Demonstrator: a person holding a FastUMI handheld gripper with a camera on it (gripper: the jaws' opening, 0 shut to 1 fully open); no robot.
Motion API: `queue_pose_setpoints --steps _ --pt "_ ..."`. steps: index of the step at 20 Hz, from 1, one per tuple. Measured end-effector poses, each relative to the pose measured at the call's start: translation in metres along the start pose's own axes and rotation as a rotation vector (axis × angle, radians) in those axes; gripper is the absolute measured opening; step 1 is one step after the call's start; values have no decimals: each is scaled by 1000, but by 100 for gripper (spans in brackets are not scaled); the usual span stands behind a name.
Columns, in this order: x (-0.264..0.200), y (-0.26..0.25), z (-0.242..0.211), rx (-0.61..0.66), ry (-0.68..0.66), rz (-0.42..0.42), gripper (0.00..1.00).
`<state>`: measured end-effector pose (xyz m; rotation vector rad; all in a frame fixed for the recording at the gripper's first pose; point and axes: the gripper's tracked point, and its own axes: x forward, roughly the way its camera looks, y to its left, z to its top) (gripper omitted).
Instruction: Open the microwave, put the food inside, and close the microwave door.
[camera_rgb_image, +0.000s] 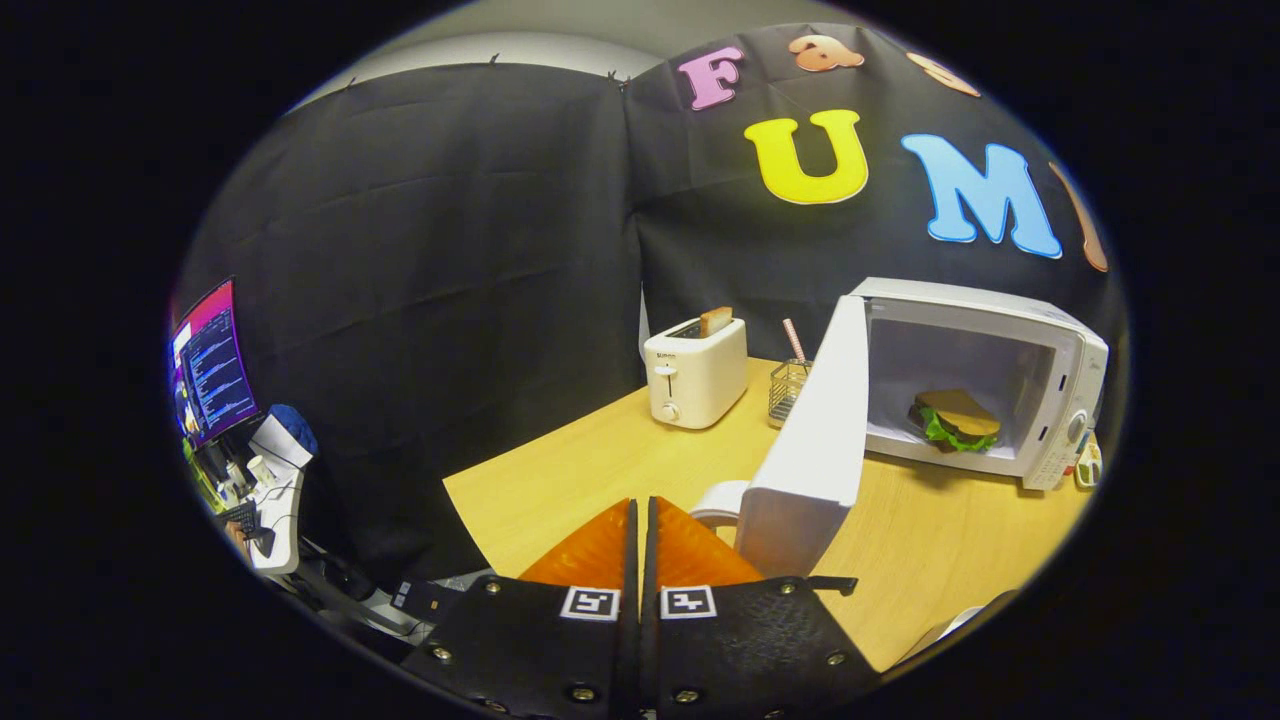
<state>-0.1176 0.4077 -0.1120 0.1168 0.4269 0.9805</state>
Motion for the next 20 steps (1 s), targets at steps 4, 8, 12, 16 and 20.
queue_pose_setpoints --steps 4,8,12,16,20 --pt "-11 -16 -5 2 -3 -29 1" --pt "-24 -37 -5 24 4 -85 1" --pt "-34 -70 -7 65 17 -163 1" --pt "-42 -105 -7 92 24 -244 1" --pt "-47 -141 -1 114 19 -321 1"
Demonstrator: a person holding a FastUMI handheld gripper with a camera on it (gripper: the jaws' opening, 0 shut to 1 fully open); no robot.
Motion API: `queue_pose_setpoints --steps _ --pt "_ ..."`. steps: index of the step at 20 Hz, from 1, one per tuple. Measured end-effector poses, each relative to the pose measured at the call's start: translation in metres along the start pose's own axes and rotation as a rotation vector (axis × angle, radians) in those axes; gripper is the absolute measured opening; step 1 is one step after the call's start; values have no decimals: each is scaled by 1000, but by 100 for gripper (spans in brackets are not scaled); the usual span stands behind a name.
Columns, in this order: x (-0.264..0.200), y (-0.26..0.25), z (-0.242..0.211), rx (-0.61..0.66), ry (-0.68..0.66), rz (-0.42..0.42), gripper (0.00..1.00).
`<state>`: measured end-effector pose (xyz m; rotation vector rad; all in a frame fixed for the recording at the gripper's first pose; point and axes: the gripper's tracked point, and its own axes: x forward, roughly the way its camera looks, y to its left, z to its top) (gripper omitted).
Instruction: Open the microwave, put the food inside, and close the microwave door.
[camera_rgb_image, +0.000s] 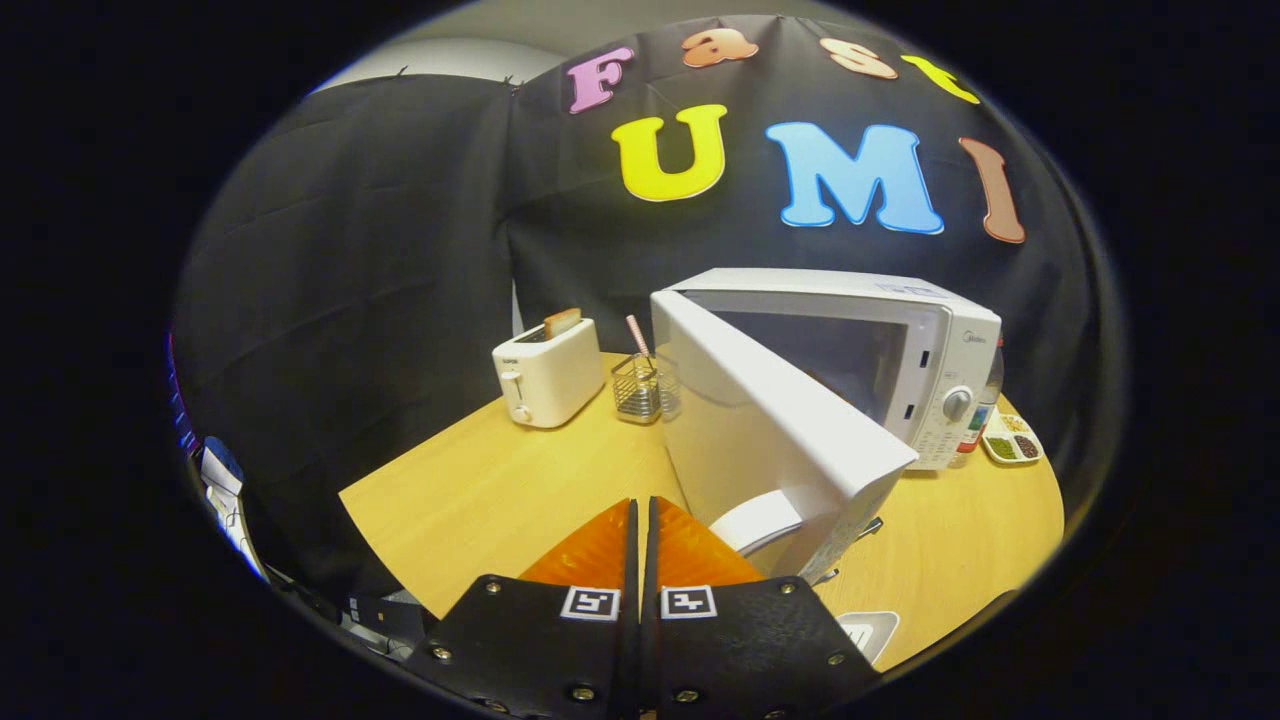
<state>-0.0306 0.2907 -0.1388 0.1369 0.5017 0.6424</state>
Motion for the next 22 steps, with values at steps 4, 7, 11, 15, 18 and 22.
queue_pose_setpoints --steps 4,7,11,15,18,22 --pt "9 -31 8 20 0 -67 1" --pt "16 -54 13 27 -2 -117 1" --pt "24 -83 16 35 5 -176 1" --pt "33 -108 19 40 12 -233 1" --pt "42 -125 25 31 16 -273 1" --pt "57 -147 35 21 12 -323 1"
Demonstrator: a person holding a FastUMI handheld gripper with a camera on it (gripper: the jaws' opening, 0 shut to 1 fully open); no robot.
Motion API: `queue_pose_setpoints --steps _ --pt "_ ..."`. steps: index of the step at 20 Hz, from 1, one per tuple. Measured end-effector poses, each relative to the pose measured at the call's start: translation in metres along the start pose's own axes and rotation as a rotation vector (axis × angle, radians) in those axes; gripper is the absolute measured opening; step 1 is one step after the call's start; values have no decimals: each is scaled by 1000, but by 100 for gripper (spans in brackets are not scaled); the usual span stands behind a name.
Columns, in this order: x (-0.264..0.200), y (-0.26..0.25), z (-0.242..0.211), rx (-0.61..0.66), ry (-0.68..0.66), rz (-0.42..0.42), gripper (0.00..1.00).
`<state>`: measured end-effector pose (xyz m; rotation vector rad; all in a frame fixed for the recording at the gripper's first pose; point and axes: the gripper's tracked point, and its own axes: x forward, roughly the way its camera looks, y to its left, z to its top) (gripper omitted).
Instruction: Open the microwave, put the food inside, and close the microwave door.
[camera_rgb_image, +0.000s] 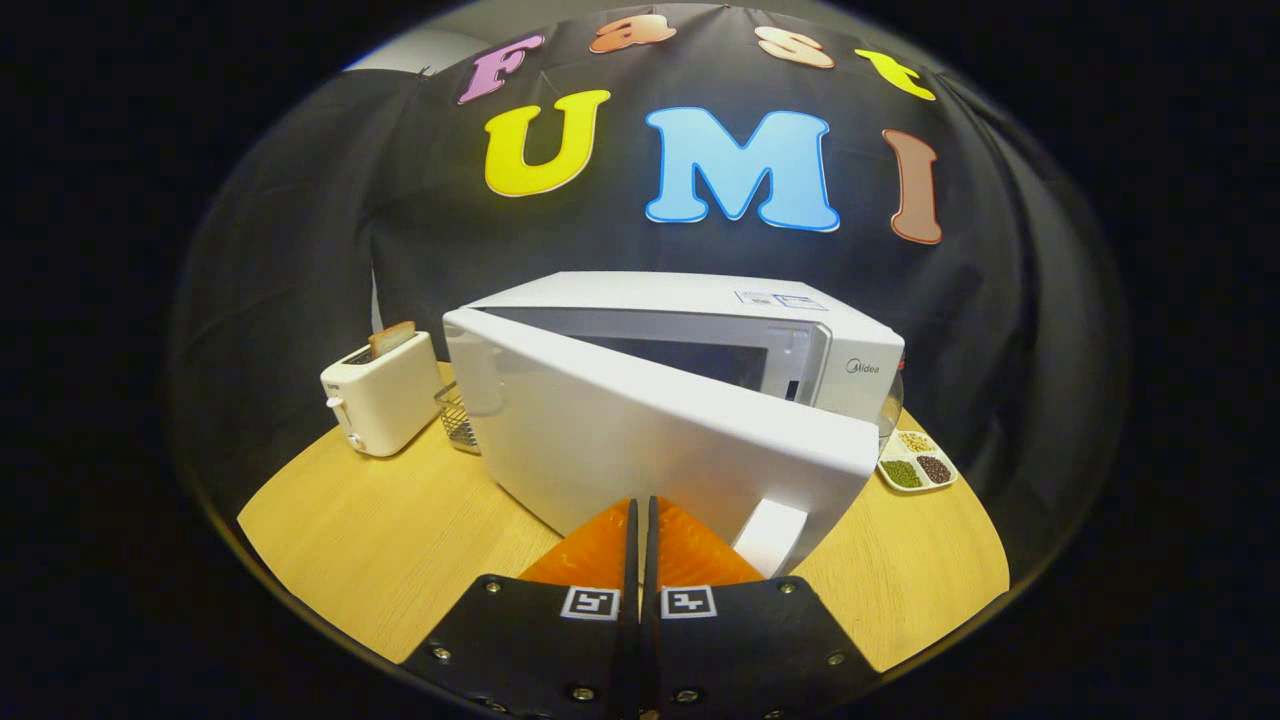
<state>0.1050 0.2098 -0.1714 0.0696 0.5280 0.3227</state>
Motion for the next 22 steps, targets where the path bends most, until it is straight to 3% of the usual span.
queue_pose_setpoints --steps 11,22 --pt "54 -31 22 67 -7 -128 1" --pt "94 -47 42 169 -12 -170 1"
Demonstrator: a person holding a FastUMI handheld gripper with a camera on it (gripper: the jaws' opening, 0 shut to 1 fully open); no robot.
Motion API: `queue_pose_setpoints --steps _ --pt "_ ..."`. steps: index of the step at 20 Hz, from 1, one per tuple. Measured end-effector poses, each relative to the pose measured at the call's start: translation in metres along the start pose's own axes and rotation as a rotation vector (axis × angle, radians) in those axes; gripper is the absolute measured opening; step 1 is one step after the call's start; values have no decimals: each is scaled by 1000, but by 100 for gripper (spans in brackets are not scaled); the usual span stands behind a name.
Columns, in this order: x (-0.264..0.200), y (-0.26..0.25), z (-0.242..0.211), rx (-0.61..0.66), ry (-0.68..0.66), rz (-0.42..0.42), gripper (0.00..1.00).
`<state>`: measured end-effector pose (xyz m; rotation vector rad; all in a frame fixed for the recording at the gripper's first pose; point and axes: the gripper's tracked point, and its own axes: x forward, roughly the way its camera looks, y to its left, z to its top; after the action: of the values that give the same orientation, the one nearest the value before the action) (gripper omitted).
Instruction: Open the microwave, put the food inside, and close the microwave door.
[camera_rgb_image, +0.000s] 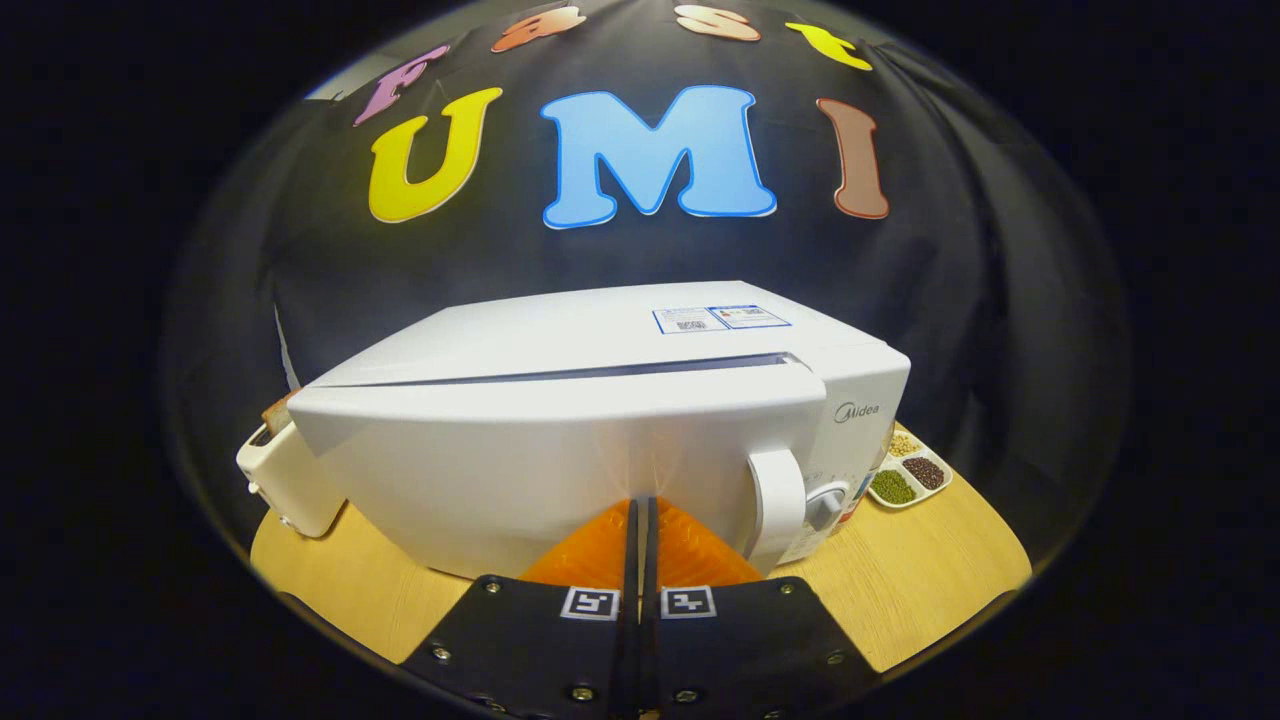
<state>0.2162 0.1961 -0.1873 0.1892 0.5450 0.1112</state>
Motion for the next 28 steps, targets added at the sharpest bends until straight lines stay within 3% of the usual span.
queue_pose_setpoints --steps 3,10,23,26,27,28 --pt "1 0 1 -72 -24 -22 4" --pt "-5 6 1 -78 -26 -26 5" --pt "-190 -7 24 -142 -258 54 6" --pt "-225 -24 28 -115 -305 47 31" --pt "-236 -27 27 -105 -316 51 33" --pt "-244 -29 26 -102 -324 59 51"
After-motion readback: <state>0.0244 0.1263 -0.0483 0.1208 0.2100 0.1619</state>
